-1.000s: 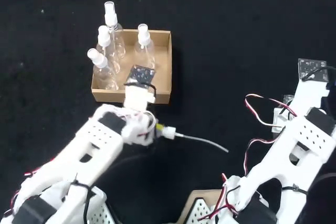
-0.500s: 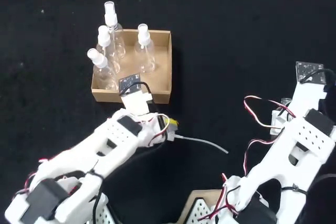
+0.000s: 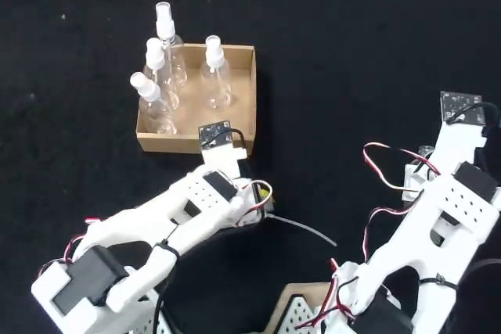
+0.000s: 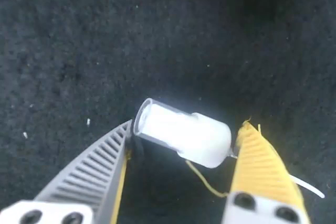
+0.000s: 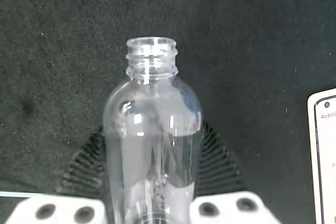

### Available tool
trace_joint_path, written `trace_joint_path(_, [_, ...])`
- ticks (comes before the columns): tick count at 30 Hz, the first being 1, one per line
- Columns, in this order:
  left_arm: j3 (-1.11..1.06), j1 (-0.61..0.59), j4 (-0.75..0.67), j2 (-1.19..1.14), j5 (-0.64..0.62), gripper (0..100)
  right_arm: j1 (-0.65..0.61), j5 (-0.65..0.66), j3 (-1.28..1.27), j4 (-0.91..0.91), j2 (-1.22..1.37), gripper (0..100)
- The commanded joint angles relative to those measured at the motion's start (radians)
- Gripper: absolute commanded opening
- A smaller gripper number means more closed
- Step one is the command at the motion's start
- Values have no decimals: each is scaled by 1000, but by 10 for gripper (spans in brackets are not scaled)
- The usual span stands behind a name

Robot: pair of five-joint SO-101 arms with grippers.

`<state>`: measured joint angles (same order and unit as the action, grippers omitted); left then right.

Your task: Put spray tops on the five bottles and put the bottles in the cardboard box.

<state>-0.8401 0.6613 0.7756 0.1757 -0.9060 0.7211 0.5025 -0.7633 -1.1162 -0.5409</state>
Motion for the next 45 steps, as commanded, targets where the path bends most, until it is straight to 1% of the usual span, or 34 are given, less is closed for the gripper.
trace_joint_path(1, [65, 25, 3, -5, -3, 287, -11, 5, 7, 3, -45, 11])
trace_joint_path(2, [71, 24, 9, -8, 2, 287, -11, 5, 7, 3, -45, 11])
trace_joint_path(6, [77, 24, 11, -2, 94, 287, -9, 5, 7, 3, -50, 11])
trace_joint_path(13, [68, 22, 15, -2, 319, 287, -9, 5, 7, 3, -51, 11])
trace_joint_path(16, [102, -12, 60, -2, 468, 288, -9, 5, 7, 3, -53, 11])
trace_joint_path(20, [183, -104, 123, -2, 712, 288, -9, 5, 7, 3, -53, 11])
trace_joint_path(22, [231, -130, 184, -2, 772, 288, -9, 5, 7, 3, -53, 11])
trace_joint_path(24, [280, -140, 256, -2, 741, 288, -9, 5, 7, 3, -53, 11])
trace_joint_path(26, [328, -147, 325, -3, 649, 291, -9, 5, 7, 3, -51, 11])
trace_joint_path(28, [355, -143, 387, -2, 506, 292, -9, 5, 7, 3, -51, 11])
trace_joint_path(31, [375, -119, 465, -2, 252, 289, -12, 5, 7, 3, -51, 11])
trace_joint_path(33, [372, -94, 471, -2, 124, 289, -12, 5, 7, 3, -48, 11])
trace_joint_path(34, [367, -81, 460, -3, 87, 289, -12, 5, 7, 3, -47, 11])
trace_joint_path(37, [364, -50, 462, -12, 81, 289, -12, 5, 7, 3, -47, 11])
trace_joint_path(40, [337, -18, 425, -12, 72, 289, -15, 5, 7, 3, -47, 11])
trace_joint_path(45, [251, 19, 318, -12, -32, 289, -14, 5, 7, 3, -47, 11])
